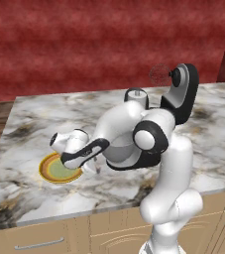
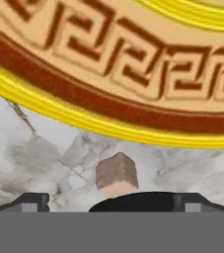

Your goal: Add butter and sugar cubes to the stand mixer bowl and then turn on the stand mixer to begin making frosting.

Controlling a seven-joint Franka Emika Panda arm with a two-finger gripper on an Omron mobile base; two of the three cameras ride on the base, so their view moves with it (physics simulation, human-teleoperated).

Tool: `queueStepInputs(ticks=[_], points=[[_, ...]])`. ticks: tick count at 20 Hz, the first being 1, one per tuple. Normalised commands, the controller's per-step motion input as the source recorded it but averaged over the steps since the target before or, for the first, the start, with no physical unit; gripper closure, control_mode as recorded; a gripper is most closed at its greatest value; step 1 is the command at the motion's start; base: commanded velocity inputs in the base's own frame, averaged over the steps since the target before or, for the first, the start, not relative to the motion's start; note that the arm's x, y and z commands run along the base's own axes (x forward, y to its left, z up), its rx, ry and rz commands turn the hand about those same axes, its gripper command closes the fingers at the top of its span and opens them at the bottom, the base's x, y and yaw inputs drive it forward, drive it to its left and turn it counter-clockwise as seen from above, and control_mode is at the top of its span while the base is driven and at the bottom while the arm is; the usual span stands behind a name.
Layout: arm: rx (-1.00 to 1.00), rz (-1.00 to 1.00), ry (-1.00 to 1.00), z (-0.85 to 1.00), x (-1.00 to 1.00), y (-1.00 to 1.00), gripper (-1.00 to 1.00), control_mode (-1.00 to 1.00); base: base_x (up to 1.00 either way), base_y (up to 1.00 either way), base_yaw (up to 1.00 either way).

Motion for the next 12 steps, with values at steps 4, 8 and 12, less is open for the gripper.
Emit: queueStepInputs(ticks=[4,8,12], points=[[-0.08,0.00,0.06,-0.23,0.18,0.01,-1.00,-1.00,0.00,0.00,0.00],[-0.08,0.00,0.07,-0.29,0.14,0.00,-1.00,-1.00,0.00,0.00,0.00],[-0.07,0.00,0.06,-0.26,0.13,0.00,-1.00,-1.00,0.00,0.00,0.00]])
